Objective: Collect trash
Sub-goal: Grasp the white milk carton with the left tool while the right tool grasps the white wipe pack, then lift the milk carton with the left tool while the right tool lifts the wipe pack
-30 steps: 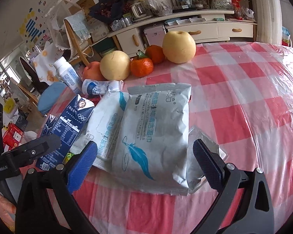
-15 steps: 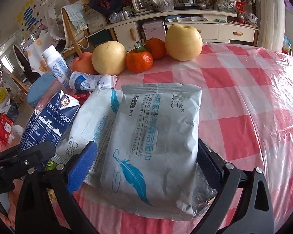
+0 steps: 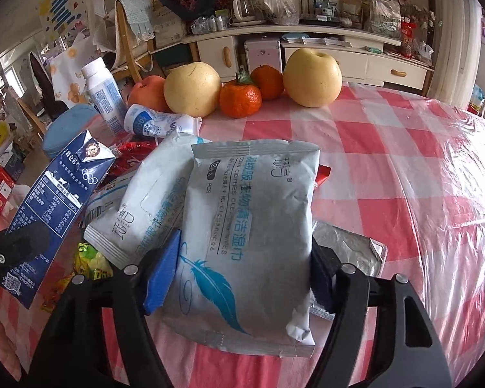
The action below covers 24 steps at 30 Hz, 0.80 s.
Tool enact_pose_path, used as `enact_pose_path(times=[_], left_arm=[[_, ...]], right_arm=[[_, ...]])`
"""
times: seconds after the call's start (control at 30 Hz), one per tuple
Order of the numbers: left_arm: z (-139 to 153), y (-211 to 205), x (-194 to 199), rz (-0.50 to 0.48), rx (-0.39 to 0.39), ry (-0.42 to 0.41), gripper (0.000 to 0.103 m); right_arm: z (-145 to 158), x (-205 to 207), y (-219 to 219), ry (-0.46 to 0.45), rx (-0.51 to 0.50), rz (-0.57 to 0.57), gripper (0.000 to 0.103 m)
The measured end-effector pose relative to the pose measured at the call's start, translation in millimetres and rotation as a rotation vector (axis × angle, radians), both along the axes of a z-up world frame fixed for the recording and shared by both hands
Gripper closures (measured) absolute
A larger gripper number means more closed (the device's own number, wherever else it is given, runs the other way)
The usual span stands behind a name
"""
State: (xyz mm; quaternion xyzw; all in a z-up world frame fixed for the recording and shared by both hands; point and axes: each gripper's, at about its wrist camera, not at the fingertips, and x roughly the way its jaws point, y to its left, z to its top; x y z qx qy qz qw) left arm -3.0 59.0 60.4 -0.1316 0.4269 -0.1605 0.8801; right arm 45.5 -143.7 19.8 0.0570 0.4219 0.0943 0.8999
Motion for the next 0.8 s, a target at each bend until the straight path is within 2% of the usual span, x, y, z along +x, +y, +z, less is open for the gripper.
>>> enact_pose_path(times=[0.1, 0.17, 0.3, 0.4, 0.43, 0.47, 0.53, 0.67, 0.8], left_arm=[[7.3, 11.1, -11.0, 0.013, -0.023, -0.032, 0.038], [12.0, 20.4, -19.4, 0.023, -0.042, -0.058, 0.038], [16.4, 39.7, -33.5, 0.051, -0.058, -0.101, 0.038], [18.8, 56.3, -42.4, 0.071, -0.059, -0.120, 0.038], [20.3, 61.1, -44.4, 0.076, -0.064, -0.124, 0.038], [22.6, 66.4, -46.2, 0.082, -0.068, -0.130, 0.038], [26.9, 74.9, -50.1, 0.093, -0.058, -0.146, 0.038], [33.5, 88.3, -55.8, 0.104, -0.040, -0.166, 0.038], [37.1, 92.8, -59.4, 0.100, -0.007, -0.181, 0.038]], right_arm=[[5.4, -6.0, -4.0, -0.017, 0.018, -0.009, 0.043], [8.6, -9.8, -6.9, -0.028, 0.033, -0.018, 0.052], [8.1, -14.4, -8.2, -0.013, 0.027, -0.034, 0.054], [8.9, -17.0, -9.1, 0.000, 0.059, -0.039, 0.053], [8.3, -17.6, -8.5, 0.006, 0.053, -0.055, 0.051], [6.7, -18.3, -8.1, 0.013, 0.048, -0.071, 0.039], [2.6, -19.4, -4.1, 0.026, 0.047, -0.084, 0.022], [-6.3, -19.3, 13.4, 0.060, -0.011, -0.078, 0.009], [-12.6, -19.4, 28.5, 0.050, -0.131, -0.082, 0.008]])
